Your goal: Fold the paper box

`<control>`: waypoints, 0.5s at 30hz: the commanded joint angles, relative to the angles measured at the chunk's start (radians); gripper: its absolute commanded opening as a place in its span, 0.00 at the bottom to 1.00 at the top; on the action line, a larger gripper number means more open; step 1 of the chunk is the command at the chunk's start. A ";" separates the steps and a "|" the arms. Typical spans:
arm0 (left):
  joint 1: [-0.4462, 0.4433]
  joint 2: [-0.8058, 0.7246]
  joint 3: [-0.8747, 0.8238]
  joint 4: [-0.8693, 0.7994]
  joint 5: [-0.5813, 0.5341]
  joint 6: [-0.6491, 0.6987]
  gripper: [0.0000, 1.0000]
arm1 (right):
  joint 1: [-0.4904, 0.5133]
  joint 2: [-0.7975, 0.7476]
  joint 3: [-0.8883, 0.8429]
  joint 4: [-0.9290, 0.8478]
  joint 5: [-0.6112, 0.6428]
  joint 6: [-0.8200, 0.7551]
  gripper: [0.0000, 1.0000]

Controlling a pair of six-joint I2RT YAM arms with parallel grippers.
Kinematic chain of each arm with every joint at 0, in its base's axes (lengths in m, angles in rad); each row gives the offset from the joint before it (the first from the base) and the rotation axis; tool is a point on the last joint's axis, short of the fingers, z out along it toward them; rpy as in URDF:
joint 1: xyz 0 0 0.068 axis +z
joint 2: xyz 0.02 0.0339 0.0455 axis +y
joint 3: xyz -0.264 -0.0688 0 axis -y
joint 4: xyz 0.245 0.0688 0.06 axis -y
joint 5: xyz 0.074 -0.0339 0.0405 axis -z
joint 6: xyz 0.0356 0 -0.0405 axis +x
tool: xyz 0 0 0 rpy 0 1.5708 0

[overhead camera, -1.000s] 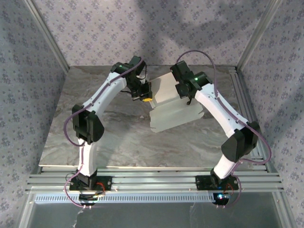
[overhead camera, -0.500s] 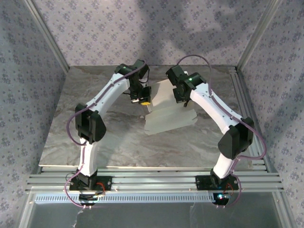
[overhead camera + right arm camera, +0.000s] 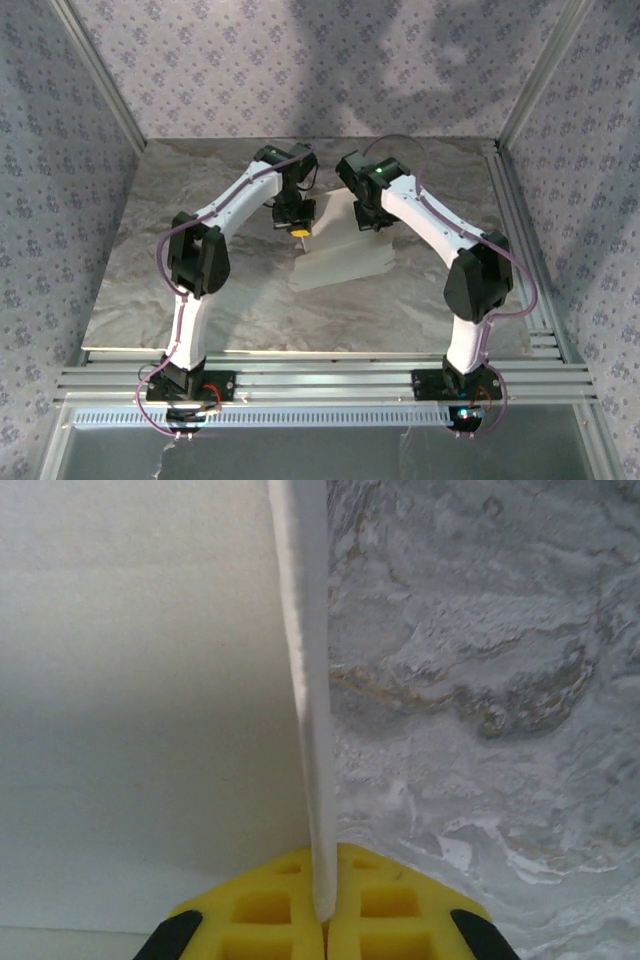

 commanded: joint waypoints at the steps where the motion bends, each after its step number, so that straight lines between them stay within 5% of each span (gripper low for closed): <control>1: -0.008 0.016 -0.029 -0.036 -0.057 0.027 0.00 | -0.001 0.013 -0.020 -0.047 -0.021 0.051 0.00; 13: -0.012 0.036 -0.108 -0.020 -0.053 0.044 0.00 | -0.001 0.037 -0.111 -0.001 -0.071 0.079 0.00; 15: -0.012 0.039 -0.112 -0.015 -0.055 0.046 0.08 | -0.003 0.040 -0.122 0.002 -0.081 0.086 0.00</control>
